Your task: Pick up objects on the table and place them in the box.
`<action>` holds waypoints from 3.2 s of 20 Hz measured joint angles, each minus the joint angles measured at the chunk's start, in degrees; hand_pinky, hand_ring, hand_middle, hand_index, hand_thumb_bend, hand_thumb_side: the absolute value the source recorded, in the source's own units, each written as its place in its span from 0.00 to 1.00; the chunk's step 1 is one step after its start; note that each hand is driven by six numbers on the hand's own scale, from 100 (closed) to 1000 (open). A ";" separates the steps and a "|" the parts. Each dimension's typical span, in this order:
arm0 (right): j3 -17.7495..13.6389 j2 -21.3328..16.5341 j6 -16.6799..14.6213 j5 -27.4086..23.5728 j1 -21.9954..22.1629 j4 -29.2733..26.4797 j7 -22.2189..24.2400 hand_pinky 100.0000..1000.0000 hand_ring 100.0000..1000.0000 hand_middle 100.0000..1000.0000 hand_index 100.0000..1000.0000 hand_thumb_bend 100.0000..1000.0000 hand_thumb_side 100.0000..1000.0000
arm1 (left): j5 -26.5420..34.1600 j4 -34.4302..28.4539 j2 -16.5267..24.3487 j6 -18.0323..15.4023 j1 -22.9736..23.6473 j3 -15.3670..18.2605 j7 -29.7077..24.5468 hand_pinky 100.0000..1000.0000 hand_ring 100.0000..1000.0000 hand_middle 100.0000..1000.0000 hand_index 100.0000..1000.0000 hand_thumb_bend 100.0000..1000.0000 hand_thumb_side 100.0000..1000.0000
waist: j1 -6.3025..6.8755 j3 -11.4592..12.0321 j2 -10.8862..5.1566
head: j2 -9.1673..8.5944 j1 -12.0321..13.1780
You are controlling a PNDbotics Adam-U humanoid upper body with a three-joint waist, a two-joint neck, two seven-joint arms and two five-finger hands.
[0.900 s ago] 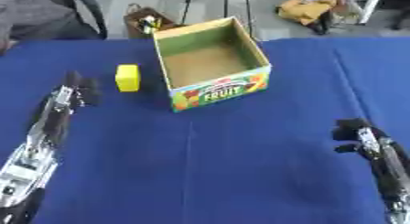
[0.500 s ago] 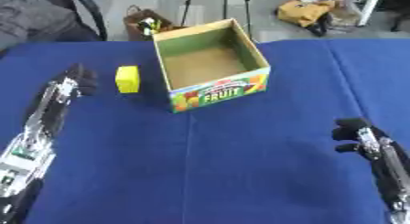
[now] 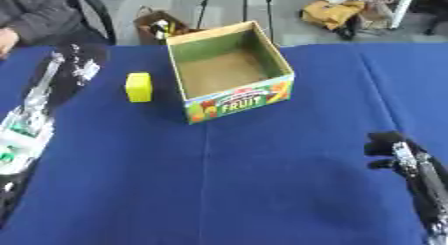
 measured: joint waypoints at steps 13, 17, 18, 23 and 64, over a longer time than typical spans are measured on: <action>0.81 -0.03 0.07 0.00 -0.60 0.00 0.80 0.56 0.67 0.58 0.74 0.00 1.00 | -26.04 20.26 1.30 -3.69 -13.66 -5.85 -10.27 0.78 0.71 0.66 0.78 0.48 0.20 | 0.45 -2.59 0.01 | -0.51 1.56; 1.01 -0.03 0.07 0.00 -0.68 0.00 0.83 0.56 0.67 0.58 0.74 0.00 1.00 | -29.35 24.83 1.29 -4.32 -16.02 -6.38 -12.48 0.78 0.71 0.66 0.79 0.46 0.19 | 0.42 -2.99 0.01 | -0.52 1.68; 1.01 -0.03 0.07 0.00 -0.68 0.00 0.83 0.56 0.67 0.58 0.74 0.00 1.00 | -30.27 25.55 1.27 -4.62 -16.17 -6.36 -12.73 0.78 0.71 0.66 0.79 0.45 0.20 | 0.41 -2.99 0.01 | -0.53 1.69; 1.02 -0.03 0.07 0.00 -0.69 0.00 0.83 0.56 0.67 0.58 0.74 0.00 1.00 | -34.37 27.17 0.81 -5.76 -16.40 -5.65 -13.19 0.77 0.71 0.65 0.79 0.43 0.19 | 0.25 -3.02 0.03 | -0.53 1.70; 1.09 0.01 0.21 0.00 -0.78 0.06 0.71 0.55 0.66 0.57 0.74 0.00 1.00 | -33.93 15.52 -10.27 -9.07 -20.15 -5.48 -7.94 0.28 0.23 0.14 0.31 0.16 0.09 | -0.11 -4.05 -0.23 | -0.59 2.59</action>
